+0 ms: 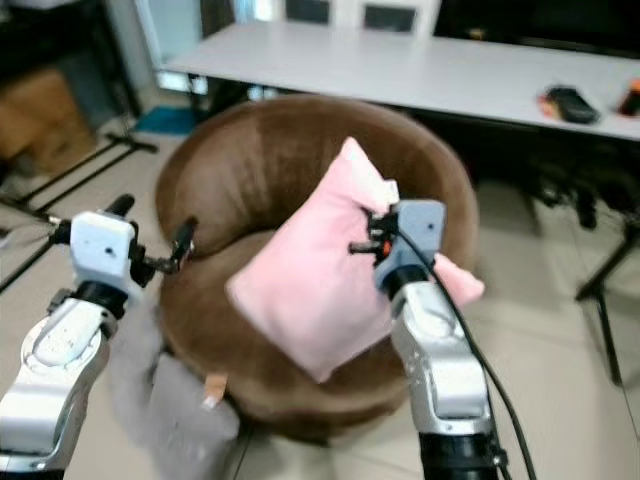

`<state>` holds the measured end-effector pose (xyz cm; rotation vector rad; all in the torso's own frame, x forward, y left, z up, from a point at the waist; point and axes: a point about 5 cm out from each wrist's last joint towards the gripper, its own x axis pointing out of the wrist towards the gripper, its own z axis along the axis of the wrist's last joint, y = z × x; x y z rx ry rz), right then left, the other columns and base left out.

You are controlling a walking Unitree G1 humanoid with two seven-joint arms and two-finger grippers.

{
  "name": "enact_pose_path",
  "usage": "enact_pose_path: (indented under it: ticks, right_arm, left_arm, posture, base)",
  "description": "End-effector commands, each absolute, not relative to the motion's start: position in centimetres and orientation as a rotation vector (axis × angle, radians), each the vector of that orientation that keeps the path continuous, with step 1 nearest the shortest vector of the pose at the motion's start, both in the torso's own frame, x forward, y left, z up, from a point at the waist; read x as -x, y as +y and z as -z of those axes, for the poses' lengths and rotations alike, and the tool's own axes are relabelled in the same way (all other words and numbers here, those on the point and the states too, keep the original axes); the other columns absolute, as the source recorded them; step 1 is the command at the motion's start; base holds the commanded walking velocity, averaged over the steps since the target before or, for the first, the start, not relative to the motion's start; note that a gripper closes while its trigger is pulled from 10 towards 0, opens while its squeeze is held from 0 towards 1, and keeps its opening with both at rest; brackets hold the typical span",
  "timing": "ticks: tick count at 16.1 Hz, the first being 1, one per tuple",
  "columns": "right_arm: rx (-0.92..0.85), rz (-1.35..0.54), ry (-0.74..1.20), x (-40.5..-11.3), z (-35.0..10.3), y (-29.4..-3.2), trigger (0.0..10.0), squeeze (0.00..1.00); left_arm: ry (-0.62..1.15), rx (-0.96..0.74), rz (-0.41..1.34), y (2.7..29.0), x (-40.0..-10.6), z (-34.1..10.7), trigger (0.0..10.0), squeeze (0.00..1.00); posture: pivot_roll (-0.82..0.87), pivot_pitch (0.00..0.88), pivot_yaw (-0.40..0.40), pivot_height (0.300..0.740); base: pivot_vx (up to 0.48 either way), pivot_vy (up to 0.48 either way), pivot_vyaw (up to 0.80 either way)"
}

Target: Move the pillow to the sofa from floor

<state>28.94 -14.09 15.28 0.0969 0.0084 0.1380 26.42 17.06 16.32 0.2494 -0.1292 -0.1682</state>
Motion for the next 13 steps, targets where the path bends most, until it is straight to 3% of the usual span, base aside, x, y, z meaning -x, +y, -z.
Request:
enact_pose_path:
  ticks: [1,6,10,13]
  right_arm:
    - [-0.093,-0.09,-0.034,-28.8,-16.1,-15.5,10.0,0.0]
    - [-0.069,-0.09,-0.037,-28.8,-16.2,-15.6,10.0,0.0]
    - [-0.059,-0.244,-0.056,-28.7,-16.6,-14.1,10.0,0.0]
    - [-0.031,-0.366,-0.089,-28.6,-17.5,-12.8,10.0,0.0]
  left_arm:
    - [-0.141,-0.254,0.207,16.2,-26.4,-16.5,10.0,0.0]
    - [-0.138,-0.258,0.215,16.0,-26.4,-16.4,10.0,0.0]
    - [-0.149,-0.265,0.197,16.2,-26.5,-16.6,10.0,0.0]
    - [-0.154,-0.269,0.187,16.5,-26.3,-16.7,10.0,0.0]
  posture:
    - [-0.1,0.0,0.031,0.74]
    - [-0.1,0.0,0.033,0.74]
    - [-0.09,0.0,0.025,0.74]
    - [-0.08,0.0,0.014,0.74]
  base:
    - [0.285,0.0,-0.8]
    - [0.284,0.0,-0.8]
    - [0.285,0.0,0.0]
    - [0.28,0.0,0.8]
